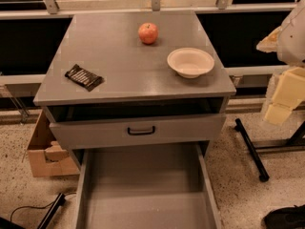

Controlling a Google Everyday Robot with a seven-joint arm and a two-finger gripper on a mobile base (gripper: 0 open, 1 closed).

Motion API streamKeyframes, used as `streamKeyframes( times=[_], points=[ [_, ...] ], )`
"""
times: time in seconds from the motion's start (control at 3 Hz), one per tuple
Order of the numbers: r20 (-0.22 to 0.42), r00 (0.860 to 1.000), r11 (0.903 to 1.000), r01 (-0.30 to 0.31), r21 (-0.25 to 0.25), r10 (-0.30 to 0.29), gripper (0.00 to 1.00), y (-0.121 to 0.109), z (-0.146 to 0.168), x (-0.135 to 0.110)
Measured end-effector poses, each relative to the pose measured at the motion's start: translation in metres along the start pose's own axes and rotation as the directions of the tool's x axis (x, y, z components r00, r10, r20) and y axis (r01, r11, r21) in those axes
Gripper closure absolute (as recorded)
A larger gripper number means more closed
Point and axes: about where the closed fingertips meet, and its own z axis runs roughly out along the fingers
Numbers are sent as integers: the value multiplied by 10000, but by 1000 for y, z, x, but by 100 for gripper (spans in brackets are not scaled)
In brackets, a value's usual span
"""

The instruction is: Place rxbar chocolate into middle drawer

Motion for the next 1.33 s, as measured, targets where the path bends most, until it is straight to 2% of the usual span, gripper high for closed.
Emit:
streamKeyframes(
  times=[0.33,0.67,1.0,1.33],
  points=[
    [107,9999,10000,-39,44,39,0,-2,2,-2],
    [616,9979,9995,-233,227,218,0,-10,10,-11],
    [1553,9850,9964,-803,255,754,0,-25,25,-35],
    [2347,9654,9927,-1198,136,1133,0,-34,43,-64]
  ],
)
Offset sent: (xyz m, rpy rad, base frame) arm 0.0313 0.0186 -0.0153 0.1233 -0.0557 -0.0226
